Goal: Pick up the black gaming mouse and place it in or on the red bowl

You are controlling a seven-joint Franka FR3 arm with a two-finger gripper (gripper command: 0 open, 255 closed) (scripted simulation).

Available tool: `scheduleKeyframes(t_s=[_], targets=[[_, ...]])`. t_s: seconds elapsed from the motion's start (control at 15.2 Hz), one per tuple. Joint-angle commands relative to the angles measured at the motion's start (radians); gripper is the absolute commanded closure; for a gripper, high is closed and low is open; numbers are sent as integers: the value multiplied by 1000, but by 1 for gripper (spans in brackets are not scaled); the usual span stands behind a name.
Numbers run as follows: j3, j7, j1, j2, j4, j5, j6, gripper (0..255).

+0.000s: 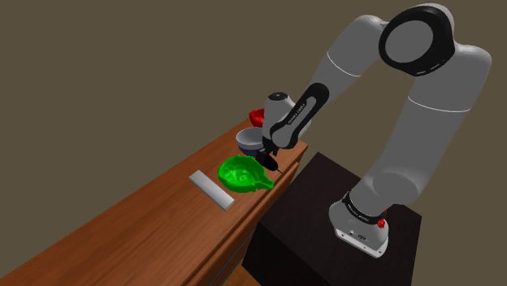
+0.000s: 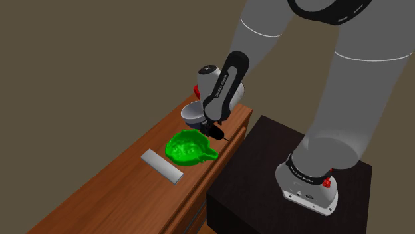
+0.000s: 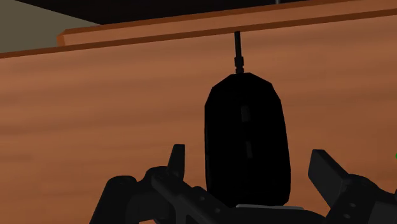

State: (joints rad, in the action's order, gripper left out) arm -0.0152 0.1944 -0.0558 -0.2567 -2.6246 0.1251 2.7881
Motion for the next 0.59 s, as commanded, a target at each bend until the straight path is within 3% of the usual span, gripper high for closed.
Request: scheduleKeyframes(t_s=[0.0, 0.26, 0.33, 0.53], targets=[[0, 3, 2, -37, 4, 1, 7, 0], [0, 3, 2, -37, 4, 1, 7, 0], [-1, 1, 2, -39, 13, 0, 1, 255], [1, 1, 1, -43, 15, 1, 2, 255]])
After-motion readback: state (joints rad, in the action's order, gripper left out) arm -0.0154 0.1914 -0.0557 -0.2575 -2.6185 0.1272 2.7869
